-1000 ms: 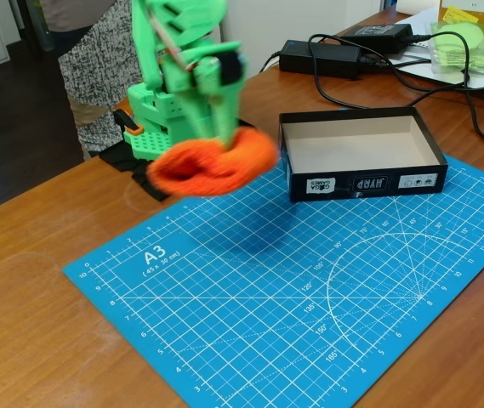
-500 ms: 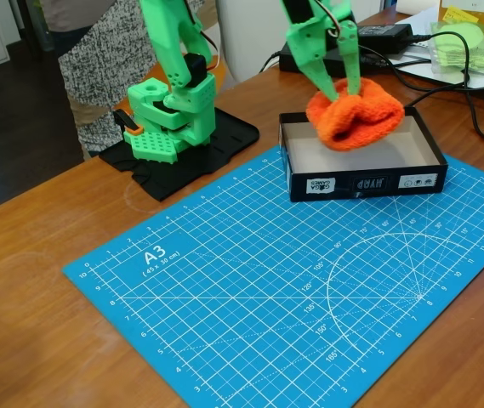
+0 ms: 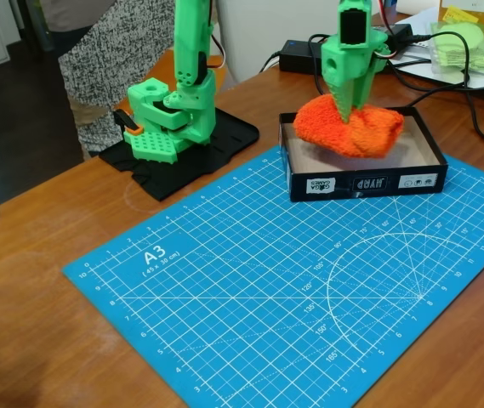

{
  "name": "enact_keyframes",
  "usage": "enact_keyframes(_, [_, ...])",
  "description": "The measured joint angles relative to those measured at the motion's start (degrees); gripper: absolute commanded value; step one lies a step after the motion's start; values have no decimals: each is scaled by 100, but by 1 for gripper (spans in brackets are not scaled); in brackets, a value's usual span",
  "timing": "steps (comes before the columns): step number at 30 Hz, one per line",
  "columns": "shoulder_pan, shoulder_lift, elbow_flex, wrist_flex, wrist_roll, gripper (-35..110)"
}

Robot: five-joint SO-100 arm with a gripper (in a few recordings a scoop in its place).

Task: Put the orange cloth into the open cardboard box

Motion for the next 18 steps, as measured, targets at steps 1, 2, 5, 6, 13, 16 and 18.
enact_keyframes(1, [35,-105,-97,0,-202,0])
enact_keyframes(2, [70,-167,-185,-62,-404,0])
enact_keyframes(5, [237,-466,-624,185,-949,0])
enact_keyframes(6, [229,-606,-800,343,-1107,0])
enact_keyframes(13, [220,-1688,-1731,747,-1828,0])
enact_keyframes(16, [105,-2241,-2065,738,-1872,0])
enact_keyframes(18, [-26,-2593,-2215,738,-1907,0])
